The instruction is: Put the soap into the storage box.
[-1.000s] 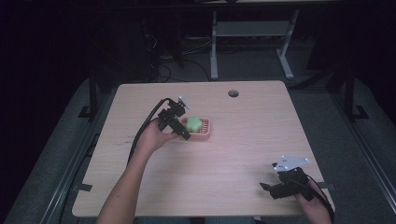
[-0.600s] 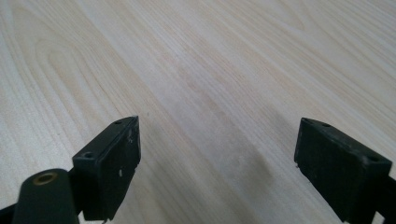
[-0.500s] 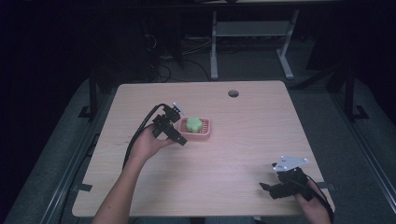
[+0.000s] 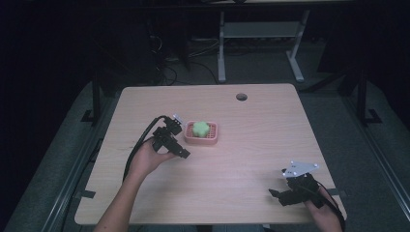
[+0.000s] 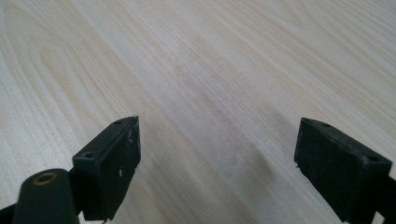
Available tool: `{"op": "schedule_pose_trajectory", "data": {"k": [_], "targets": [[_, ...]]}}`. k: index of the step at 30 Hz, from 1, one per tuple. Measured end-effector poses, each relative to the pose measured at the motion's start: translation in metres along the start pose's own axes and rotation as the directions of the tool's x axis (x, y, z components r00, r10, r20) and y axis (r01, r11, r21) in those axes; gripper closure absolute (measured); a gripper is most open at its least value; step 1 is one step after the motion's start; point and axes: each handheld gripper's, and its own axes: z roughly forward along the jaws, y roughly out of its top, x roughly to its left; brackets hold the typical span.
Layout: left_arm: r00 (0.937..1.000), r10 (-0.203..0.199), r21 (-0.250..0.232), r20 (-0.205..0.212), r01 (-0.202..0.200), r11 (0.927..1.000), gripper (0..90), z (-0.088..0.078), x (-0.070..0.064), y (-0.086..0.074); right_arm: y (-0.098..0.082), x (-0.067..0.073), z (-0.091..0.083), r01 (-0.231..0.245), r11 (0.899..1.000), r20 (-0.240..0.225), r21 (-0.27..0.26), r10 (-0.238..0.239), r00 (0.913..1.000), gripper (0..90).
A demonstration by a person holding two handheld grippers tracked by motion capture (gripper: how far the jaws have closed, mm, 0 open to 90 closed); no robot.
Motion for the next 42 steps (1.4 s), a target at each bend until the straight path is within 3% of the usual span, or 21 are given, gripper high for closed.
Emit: {"op": "schedule_pose_trajectory", "data": {"k": [42], "targets": [[1.0000,-0.001,-0.051,-0.002,0.001,0.9987,21.8,-0.010,-0.014,-0.068,-0.001,-0.001,0.002,-0.013,1.000,0.021,0.019,0.012,0.9997,14.0]]}}
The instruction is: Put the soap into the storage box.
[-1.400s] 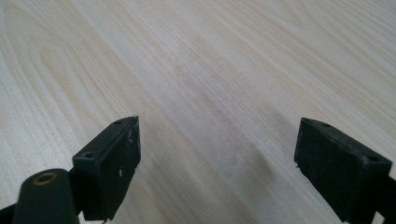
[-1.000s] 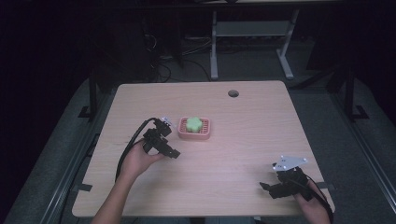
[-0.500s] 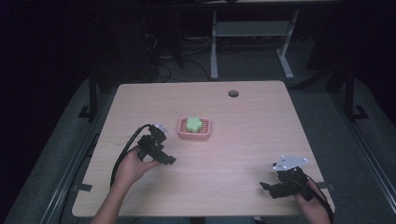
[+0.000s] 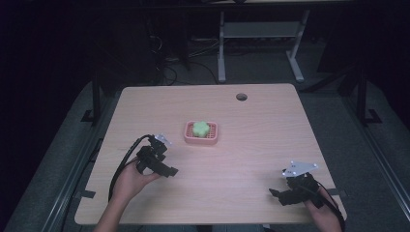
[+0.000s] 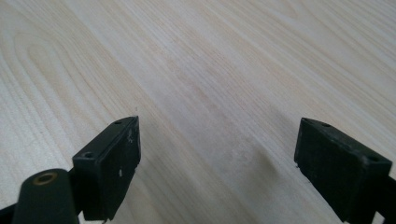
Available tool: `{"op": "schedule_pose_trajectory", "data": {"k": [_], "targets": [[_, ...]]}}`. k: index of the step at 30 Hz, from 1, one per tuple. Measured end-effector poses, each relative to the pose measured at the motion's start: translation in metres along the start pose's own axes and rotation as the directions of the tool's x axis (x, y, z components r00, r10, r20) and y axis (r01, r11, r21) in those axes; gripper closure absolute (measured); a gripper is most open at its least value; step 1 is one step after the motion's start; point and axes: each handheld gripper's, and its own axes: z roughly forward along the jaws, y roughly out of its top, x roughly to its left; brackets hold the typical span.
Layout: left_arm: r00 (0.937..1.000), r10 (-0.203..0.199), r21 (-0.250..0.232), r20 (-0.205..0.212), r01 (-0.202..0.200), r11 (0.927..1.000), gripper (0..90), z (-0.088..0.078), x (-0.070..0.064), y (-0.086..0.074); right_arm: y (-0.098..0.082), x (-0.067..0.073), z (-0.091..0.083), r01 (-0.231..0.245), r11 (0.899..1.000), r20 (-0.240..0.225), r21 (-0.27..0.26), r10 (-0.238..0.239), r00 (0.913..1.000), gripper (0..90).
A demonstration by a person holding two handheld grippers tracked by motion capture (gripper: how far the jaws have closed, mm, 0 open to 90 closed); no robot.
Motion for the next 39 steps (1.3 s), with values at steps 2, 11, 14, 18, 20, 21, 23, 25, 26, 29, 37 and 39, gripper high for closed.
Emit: {"op": "schedule_pose_trajectory", "data": {"k": [2,11,14,18,20,21,23,25,26,29,37,39], "targets": [[1.0000,0.000,0.001,-0.003,0.000,1.0000,21.8,0.001,0.000,-0.003,0.000,0.000,0.000,-0.003,1.000,0.000,0.000,0.003,1.0000,14.0],[1.0000,-0.001,0.006,-0.005,0.001,1.0000,21.8,0.002,-0.003,-0.018,-0.001,0.000,0.000,-0.006,1.000,0.001,0.001,0.006,1.0000,14.0],[1.0000,0.000,0.001,-0.006,0.000,1.0000,21.8,0.001,-0.004,-0.022,-0.001,0.000,0.001,-0.005,1.000,0.002,0.005,0.005,1.0000,14.0],[1.0000,-0.001,-0.006,-0.005,0.001,1.0000,21.8,0.001,-0.006,-0.027,-0.001,0.000,0.001,-0.005,1.000,0.004,0.007,0.005,1.0000,14.0],[0.9999,0.006,0.000,-0.011,-0.006,1.0000,21.8,0.001,-0.007,-0.029,-0.001,0.000,0.001,-0.006,1.000,0.004,0.007,0.006,1.0000,14.0],[0.9999,-0.003,-0.006,-0.012,0.003,1.0000,21.8,0.001,-0.008,-0.031,-0.001,0.000,0.001,-0.007,1.000,0.005,0.007,0.007,1.0000,14.0],[0.9999,0.003,-0.006,-0.015,-0.003,1.0000,21.8,0.001,-0.009,-0.033,-0.001,0.000,0.001,-0.007,1.000,0.005,0.007,0.007,1.0000,14.0],[0.9999,0.003,-0.011,-0.012,-0.003,0.9999,21.8,0.001,-0.010,-0.036,-0.001,0.000,0.001,-0.006,1.000,0.006,0.008,0.006,1.0000,14.0],[0.9999,-0.003,-0.014,-0.011,0.003,0.9999,21.8,0.001,-0.011,-0.037,-0.001,0.000,0.001,-0.007,1.000,0.005,0.008,0.007,1.0000,14.0],[0.9999,-0.005,-0.019,-0.009,0.005,0.9998,21.9,0.002,-0.013,-0.042,-0.001,0.000,0.001,-0.007,1.000,0.006,0.007,0.007,1.0000,14.0],[0.9997,-0.013,-0.016,-0.019,0.012,0.9998,21.8,0.002,-0.017,-0.053,-0.001,0.000,0.001,-0.006,1.000,0.007,0.008,0.006,1.0000,14.0],[0.9998,-0.010,-0.012,-0.015,0.010,0.9999,21.8,0.002,-0.017,-0.055,-0.001,0.000,0.001,-0.005,1.000,0.007,0.009,0.005,1.0000,14.0]]}}
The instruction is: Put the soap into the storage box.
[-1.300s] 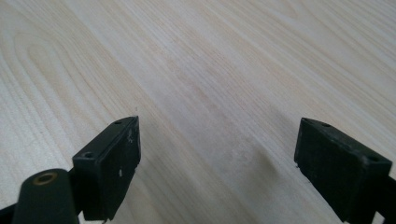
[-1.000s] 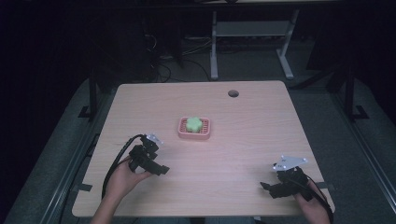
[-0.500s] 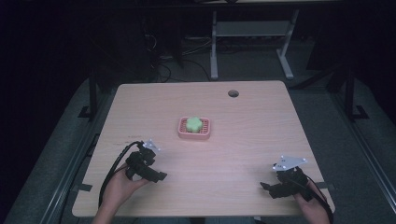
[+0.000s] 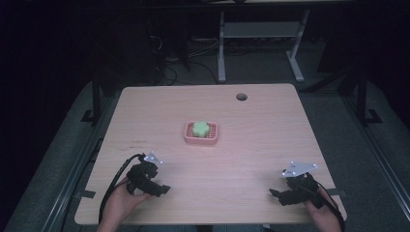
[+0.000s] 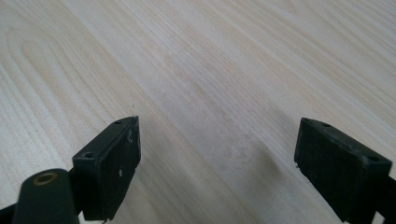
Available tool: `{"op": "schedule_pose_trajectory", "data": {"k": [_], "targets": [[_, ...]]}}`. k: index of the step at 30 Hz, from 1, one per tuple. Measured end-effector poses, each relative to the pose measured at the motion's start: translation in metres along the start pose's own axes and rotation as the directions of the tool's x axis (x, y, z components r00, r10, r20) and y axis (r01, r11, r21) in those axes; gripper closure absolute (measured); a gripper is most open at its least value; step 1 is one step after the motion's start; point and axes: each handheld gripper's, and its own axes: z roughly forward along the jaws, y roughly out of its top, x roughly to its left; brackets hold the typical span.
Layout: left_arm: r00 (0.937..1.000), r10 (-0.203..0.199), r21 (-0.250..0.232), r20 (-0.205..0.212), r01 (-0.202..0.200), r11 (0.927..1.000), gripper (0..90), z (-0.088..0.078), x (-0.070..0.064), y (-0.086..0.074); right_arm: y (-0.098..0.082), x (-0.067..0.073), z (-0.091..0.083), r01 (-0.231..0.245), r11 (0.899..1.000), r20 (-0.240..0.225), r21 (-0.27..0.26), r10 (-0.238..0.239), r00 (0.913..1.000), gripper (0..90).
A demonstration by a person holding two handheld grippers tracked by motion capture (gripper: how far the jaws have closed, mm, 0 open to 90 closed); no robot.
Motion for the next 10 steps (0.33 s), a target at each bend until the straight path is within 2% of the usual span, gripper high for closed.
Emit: {"op": "schedule_pose_trajectory", "data": {"k": [8,10], "targets": [[0.9998,-0.017,-0.032,0.014,0.018,0.9993,21.8,0.0055,-0.0034,-0.0049,0.0009,0.0006,-0.0005,0.002,1.000,-0.001,-0.003,-0.002,1.0000,14.0],[0.9999,-0.010,-0.032,0.010,0.010,0.9995,21.8,0.0058,-0.0038,-0.0053,0.0013,0.0003,-0.0006,0.009,1.000,-0.001,-0.003,-0.009,1.0000,14.0]]}}
